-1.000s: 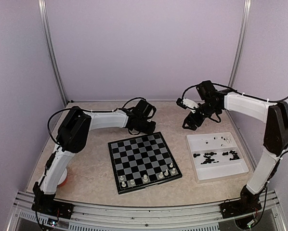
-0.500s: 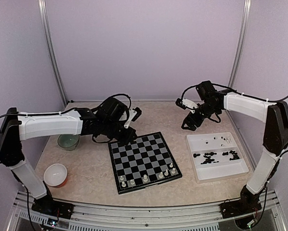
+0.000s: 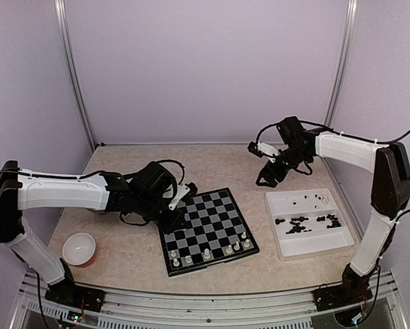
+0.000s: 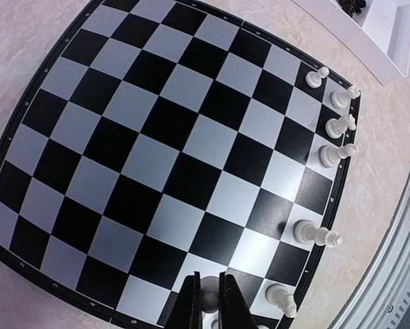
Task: Set up the chess pieces on the board
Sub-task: Place the pawn on b2.
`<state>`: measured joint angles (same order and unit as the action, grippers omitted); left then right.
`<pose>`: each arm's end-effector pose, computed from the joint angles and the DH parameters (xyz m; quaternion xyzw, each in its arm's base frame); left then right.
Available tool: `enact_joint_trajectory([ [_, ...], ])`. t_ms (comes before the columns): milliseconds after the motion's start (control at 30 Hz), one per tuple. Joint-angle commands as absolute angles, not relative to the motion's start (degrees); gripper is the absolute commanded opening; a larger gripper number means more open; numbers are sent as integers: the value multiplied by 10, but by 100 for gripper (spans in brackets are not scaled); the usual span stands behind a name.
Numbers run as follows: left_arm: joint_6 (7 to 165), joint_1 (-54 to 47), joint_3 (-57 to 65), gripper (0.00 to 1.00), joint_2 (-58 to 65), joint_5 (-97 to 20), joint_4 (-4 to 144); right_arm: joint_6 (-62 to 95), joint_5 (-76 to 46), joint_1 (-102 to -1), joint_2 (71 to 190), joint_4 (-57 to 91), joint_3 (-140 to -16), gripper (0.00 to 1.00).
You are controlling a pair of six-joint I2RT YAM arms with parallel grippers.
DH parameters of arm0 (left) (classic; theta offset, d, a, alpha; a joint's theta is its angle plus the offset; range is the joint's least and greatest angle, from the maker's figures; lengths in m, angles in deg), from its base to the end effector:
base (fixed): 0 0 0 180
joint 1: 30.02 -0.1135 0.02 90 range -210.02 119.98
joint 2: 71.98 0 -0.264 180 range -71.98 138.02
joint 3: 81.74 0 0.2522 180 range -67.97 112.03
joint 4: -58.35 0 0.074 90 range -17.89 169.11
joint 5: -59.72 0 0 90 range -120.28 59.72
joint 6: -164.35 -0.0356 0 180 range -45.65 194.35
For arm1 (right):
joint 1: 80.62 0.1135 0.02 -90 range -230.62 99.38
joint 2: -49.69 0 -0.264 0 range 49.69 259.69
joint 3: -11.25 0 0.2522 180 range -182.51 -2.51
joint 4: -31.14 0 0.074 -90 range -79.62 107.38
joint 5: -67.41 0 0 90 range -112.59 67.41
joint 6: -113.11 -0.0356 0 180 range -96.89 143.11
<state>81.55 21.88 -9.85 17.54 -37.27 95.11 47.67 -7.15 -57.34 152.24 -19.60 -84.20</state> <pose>0.1952 -0.2559 0.2122 0.3786 0.8719 -0.2010 0.2369 0.3502 0.1610 0.2483 -0.4201 0.8553 0.1260 0.2759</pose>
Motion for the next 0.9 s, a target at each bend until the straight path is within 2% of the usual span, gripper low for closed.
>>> enact_joint_trajectory([
  [0, 803, 226, -103, 0, 190, -386, 962, 478, -69, -571, 1523, -200, -858, 78],
  [867, 787, 268, -116, 1, 235, -393, 986, 479, -67, -571, 1522, -204, -861, 81],
])
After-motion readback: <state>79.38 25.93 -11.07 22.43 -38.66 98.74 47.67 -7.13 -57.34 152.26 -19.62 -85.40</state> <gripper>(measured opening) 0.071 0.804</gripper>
